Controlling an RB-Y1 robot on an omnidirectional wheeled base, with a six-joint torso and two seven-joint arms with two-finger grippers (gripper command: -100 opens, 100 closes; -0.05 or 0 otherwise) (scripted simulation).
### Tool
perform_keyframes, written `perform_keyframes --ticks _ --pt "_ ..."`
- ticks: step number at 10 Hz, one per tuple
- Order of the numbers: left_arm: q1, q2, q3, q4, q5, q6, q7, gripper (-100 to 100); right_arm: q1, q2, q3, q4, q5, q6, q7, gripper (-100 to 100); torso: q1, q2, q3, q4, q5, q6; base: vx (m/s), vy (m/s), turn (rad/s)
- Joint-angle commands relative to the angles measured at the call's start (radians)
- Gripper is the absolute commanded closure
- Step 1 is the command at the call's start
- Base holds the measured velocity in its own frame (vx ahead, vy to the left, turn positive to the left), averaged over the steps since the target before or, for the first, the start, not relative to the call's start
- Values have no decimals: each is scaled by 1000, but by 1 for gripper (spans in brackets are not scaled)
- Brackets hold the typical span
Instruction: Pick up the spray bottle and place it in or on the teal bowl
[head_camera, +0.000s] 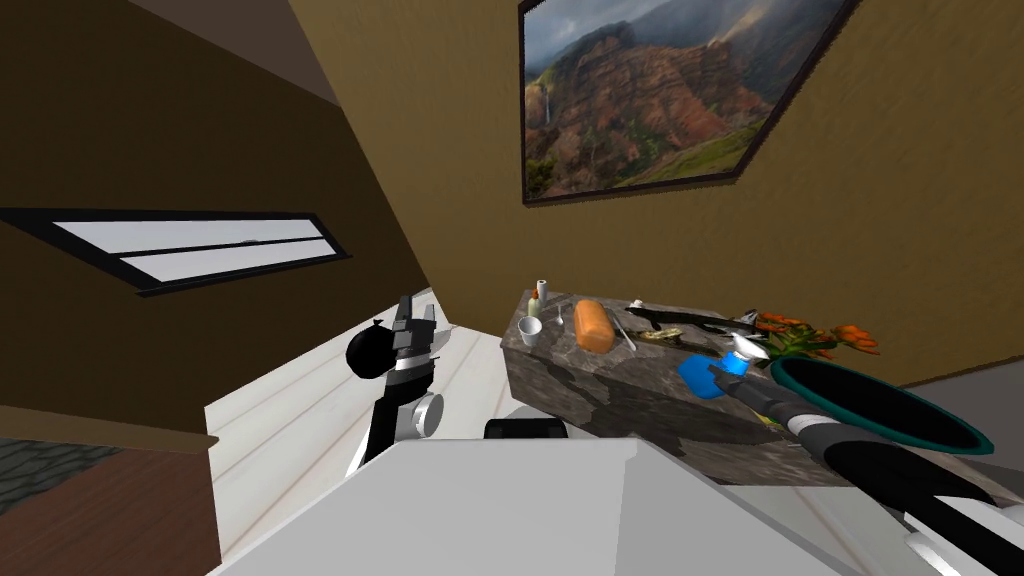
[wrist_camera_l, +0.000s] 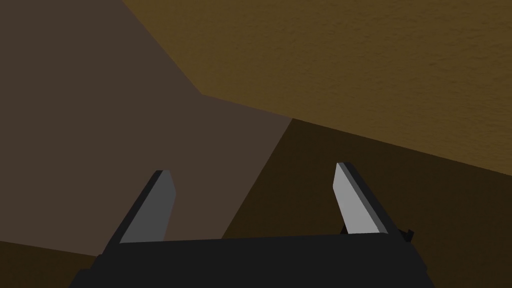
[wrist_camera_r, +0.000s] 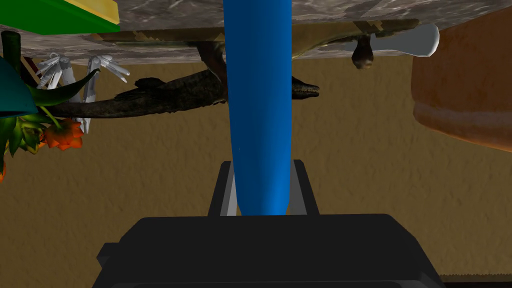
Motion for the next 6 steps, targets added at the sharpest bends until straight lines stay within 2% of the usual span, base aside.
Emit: perform_keyframes --ticks 1,2,4,5,6 --pt "0 0 0 0 0 0 0 0 17 9 11 -50 4 38 8 100 0 0 0 0 0 0 1 -47 -100" --pt "0 0 0 0 0 0 0 0 17 9 11 -64 4 38 8 100 -1 0 0 0 -1 1 -2 -42 -30" --pt "0 0 0 0 0 0 0 0 34 23 26 -128 11 84 20 100 -1 0 0 0 -1 0 4 -60 -73" --pt "0 0 0 0 0 0 0 0 34 23 26 -142 11 84 20 100 -2 0 0 0 -1 1 6 -47 -33" --pt "0 0 0 0 0 0 0 0 43 30 34 -176 14 107 26 100 -1 0 0 0 -1 0 2 -39 -52"
